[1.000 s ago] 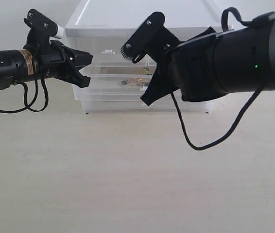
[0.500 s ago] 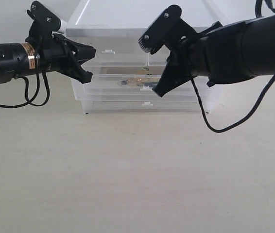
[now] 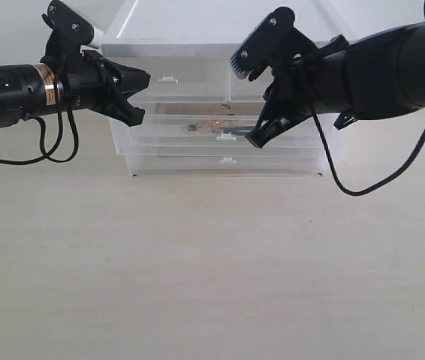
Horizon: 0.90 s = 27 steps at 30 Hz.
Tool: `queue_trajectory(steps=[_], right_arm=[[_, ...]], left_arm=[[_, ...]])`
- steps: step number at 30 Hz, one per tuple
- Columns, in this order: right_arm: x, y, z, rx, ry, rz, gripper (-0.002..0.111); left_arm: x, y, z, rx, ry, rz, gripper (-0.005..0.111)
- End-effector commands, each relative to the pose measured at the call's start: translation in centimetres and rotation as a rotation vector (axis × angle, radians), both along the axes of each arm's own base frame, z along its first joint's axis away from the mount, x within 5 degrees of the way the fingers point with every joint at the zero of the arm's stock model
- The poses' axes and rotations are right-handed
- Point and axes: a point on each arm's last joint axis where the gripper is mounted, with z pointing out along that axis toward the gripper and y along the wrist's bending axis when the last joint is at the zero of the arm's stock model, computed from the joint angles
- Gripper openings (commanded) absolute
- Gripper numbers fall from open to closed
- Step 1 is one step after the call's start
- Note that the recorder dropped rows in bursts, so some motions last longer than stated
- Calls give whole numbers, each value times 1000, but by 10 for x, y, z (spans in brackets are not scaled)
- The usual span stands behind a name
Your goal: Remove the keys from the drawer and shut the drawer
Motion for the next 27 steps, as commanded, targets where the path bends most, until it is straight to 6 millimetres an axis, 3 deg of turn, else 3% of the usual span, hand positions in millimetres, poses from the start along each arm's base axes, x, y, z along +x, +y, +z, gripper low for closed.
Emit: queue_trajectory(steps=[1,9,14,19,23,25,27], right_arm=[[1,3,-11,-12,25,34,0],[6,6,-31,-40,67,44,0],[5,22,-40,0,110,199,0],[2,28,-40,62,147,243,0],[-4,30,-52,51,243,294,0],[-2,28,-51,20,224,274,0],[-3,31,-38,40,206,300,0]], left_arm=[[13,15,12,-109,29,158,4],[13,15,12,-109,29,158,4],[13,15,13,-109,27,158,4],[14,15,13,-110,26,158,4],[14,15,13,-110,26,158,4],[14,15,13,-110,26,158,4],[14,15,13,-110,26,158,4]])
